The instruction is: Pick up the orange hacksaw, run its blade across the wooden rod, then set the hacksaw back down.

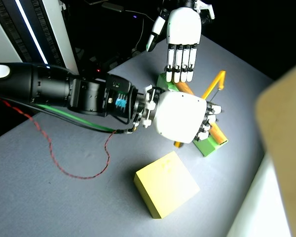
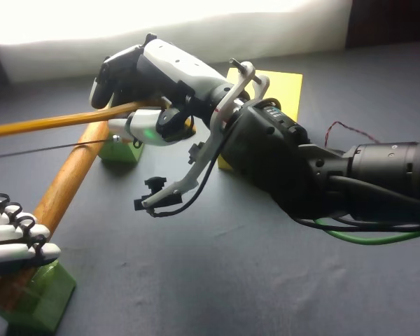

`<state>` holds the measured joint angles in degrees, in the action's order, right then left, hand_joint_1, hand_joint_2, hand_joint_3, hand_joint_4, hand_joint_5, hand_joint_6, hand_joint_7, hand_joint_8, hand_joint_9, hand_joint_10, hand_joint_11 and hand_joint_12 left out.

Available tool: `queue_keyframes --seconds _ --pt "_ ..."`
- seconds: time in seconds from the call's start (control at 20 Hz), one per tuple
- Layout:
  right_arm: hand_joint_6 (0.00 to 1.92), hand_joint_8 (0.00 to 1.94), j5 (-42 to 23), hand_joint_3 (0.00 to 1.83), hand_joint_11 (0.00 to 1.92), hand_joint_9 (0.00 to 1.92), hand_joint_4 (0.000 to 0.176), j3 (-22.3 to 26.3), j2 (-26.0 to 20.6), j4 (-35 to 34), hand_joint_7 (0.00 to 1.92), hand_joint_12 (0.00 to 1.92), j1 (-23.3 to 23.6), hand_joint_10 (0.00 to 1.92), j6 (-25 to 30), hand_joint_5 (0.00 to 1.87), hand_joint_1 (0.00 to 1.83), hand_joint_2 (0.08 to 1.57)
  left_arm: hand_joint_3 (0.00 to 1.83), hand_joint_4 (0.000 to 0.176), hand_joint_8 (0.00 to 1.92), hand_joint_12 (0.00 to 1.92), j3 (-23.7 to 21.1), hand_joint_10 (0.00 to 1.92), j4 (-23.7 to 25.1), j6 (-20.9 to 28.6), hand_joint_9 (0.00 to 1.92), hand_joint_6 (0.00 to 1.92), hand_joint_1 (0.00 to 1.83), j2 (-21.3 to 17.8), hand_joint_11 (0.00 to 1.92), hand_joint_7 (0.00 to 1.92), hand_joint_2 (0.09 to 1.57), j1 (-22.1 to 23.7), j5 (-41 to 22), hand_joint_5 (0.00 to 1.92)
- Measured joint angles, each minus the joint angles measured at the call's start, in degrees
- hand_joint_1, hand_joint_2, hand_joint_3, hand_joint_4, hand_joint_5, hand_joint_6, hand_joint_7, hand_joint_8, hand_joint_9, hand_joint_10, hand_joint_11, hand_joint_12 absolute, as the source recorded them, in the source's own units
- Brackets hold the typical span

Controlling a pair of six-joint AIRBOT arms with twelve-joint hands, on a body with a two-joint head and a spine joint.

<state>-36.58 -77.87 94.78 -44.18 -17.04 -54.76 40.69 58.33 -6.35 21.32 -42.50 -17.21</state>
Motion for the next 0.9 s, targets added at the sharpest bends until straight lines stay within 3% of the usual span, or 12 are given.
queue_keyframes --seconds 0.4,0.9 --pt "1.07 1.14 -0.8 0.0 0.77 0.9 0.0 0.6 0.3 -1.2 0.91 1.22 0.0 1.29 -0.8 0.77 1.37 1.16 0.0 0.0 0.0 0.08 0.0 0.0 0.0 0.0 0.01 0.0 0.0 0.0 0.0 0.02 1.21 0.0 0.3 0.04" --pt "1.05 1.1 4.4 0.0 0.77 0.92 0.0 7.9 -10.8 -0.9 0.93 1.26 -1.0 1.28 -1.5 0.79 1.37 1.15 0.0 0.0 0.0 0.07 0.0 0.0 0.0 0.0 0.0 0.0 0.0 0.3 0.0 0.01 1.21 0.0 0.1 0.03"
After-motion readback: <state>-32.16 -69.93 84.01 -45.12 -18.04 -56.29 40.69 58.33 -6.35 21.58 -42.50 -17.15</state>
